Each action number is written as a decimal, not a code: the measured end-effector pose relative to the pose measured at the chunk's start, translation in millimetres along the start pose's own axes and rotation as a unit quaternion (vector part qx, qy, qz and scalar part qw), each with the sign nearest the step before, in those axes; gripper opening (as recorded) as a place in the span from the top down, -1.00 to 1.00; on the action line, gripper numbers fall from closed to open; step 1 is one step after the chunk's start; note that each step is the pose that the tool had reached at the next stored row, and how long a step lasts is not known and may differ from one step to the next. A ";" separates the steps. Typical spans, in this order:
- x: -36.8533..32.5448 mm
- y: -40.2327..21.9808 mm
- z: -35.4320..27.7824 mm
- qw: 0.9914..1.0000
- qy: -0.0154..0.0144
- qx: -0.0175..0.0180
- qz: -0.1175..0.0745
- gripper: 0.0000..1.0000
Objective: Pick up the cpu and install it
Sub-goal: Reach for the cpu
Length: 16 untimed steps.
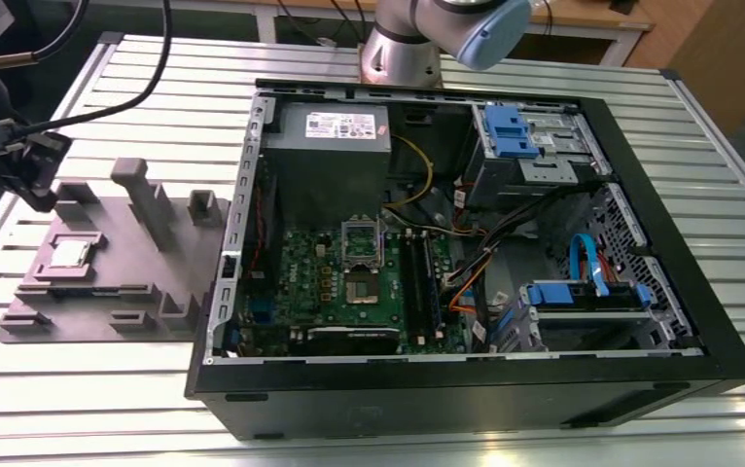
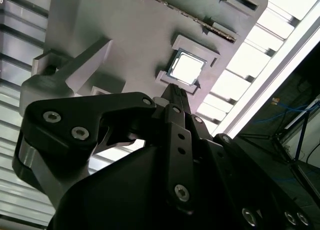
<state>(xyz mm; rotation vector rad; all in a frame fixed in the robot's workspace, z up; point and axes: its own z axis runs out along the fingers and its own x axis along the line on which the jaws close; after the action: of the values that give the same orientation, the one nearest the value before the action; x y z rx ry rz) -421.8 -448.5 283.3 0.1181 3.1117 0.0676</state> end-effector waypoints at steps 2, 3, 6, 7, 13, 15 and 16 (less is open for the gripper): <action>1.6 -0.3 1.5 1.000 0.000 0.000 0.000 0.80; 2.1 -0.3 2.1 1.000 0.000 0.000 0.000 0.80; 3.4 -1.0 3.7 1.000 0.000 0.000 0.000 0.80; 3.8 -1.2 4.5 1.000 0.000 0.000 0.000 0.80; 8.5 -2.2 10.9 1.000 0.000 0.000 0.000 0.80; 9.5 -2.5 12.8 1.000 0.000 0.000 0.000 0.80; 10.0 -2.7 13.9 1.000 0.000 0.000 0.000 0.80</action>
<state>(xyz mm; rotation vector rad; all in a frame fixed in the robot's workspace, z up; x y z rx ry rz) -431.6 -449.9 269.0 0.1179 3.1117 0.0674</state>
